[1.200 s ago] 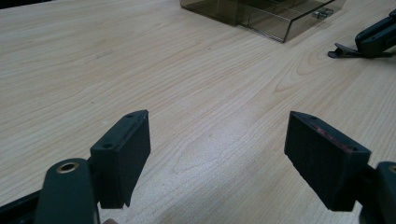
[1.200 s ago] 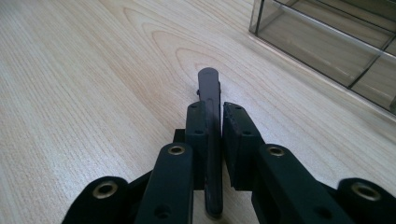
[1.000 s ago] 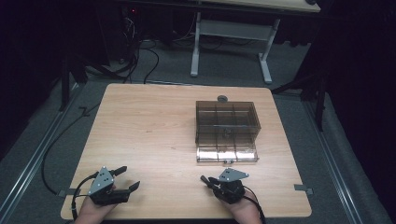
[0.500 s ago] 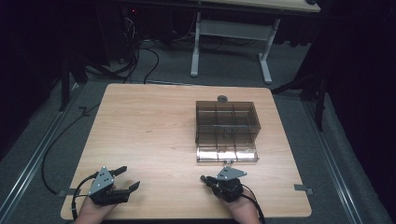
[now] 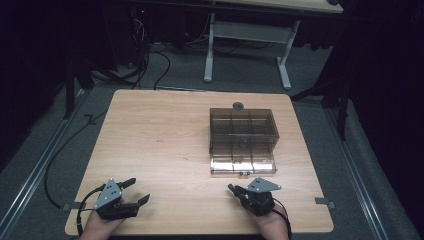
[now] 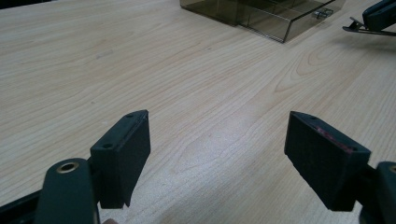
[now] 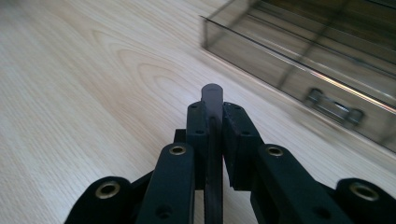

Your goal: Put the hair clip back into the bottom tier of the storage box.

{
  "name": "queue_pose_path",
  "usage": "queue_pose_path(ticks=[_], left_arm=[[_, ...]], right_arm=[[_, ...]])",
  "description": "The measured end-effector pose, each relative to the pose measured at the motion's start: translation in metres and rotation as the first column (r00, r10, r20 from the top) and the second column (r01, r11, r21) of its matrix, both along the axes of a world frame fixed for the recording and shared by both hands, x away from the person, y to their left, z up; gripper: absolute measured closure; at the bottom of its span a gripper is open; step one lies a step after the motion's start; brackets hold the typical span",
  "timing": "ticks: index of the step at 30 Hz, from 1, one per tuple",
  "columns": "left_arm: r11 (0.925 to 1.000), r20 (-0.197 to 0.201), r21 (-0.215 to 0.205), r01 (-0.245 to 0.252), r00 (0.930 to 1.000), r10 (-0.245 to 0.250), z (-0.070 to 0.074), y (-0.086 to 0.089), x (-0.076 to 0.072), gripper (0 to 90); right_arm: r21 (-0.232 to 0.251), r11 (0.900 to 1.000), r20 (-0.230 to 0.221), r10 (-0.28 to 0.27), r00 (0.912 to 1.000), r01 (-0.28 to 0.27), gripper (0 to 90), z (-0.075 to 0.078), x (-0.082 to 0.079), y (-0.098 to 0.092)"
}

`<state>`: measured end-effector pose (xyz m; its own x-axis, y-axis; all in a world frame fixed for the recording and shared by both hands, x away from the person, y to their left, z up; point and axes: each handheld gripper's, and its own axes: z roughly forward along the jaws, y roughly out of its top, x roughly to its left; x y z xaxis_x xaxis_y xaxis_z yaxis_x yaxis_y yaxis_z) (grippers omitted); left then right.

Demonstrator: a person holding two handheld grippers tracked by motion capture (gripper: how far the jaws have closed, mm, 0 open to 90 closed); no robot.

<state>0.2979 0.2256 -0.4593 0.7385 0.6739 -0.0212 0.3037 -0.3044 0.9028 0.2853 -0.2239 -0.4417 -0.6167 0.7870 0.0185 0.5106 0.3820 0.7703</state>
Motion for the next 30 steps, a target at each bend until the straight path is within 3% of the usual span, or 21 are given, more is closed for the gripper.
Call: queue_pose_path(ticks=[5,14,24,30], left_arm=[[1.0000,0.001,0.000,-0.001,1.0000,0.001,0.000,0.000,0.000,23.1],[1.0000,0.000,0.000,-0.001,1.0000,0.001,0.000,0.000,0.000,23.1],[1.0000,-0.001,0.001,0.001,1.0000,-0.001,0.000,0.000,0.000,23.1],[1.0000,0.000,0.001,0.001,1.0000,-0.001,0.000,0.000,0.000,23.1]], right_arm=[[-0.006,0.998,0.011,-0.061,0.9981,0.061,81.7,0.002,-0.004,-0.020],[-0.019,0.989,-0.007,-0.146,0.9893,0.146,81.7,-0.001,-0.010,-0.050],[-0.055,0.984,-0.030,-0.170,0.9850,0.168,81.6,-0.008,-0.009,-0.056],[-0.049,0.982,-0.039,-0.184,0.9821,0.182,81.4,-0.009,-0.008,-0.058]])
